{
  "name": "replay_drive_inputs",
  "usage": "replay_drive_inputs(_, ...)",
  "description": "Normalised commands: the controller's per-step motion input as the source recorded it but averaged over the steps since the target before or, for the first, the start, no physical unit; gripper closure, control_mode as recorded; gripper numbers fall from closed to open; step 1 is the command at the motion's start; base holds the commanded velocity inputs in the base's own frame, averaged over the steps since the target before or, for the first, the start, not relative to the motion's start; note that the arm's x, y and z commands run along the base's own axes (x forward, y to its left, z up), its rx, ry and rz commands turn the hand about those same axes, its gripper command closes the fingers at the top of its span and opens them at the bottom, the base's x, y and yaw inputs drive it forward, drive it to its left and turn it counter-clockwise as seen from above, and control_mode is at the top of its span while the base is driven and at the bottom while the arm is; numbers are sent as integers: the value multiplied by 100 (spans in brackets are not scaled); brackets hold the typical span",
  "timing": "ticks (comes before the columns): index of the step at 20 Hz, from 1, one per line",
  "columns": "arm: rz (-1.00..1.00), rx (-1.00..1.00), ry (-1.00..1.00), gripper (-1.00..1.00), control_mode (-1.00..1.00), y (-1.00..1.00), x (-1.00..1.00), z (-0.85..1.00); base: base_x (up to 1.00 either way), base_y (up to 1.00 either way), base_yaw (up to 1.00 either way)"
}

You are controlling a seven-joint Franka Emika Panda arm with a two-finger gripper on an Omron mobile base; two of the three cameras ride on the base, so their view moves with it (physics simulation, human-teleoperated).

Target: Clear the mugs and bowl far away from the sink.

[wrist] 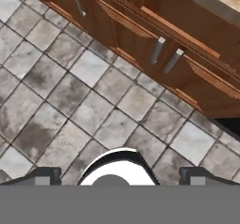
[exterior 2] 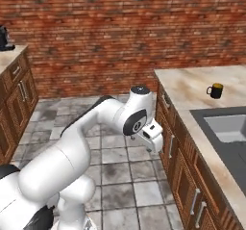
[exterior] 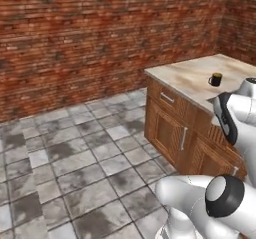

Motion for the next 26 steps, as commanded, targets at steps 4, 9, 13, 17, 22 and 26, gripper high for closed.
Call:
replay_drive_inputs(4,0,0,0,-100,100,0,0,0,73,42,-54)
replay_drive_inputs(9,0,0,0,-100,100,0,0,0,81,72,-55)
replay_drive_inputs(13,0,0,0,-100,100,0,0,0,98,75,-42)
replay_drive_inputs(17,0,0,0,-100,100,0,0,0,100,48,-34)
replay_drive_inputs(22,0,0,0,-100,100,0,0,0,97,52,-35)
replay_drive_inputs(26,0,0,0,-100,100,0,0,0,84,17,-34)
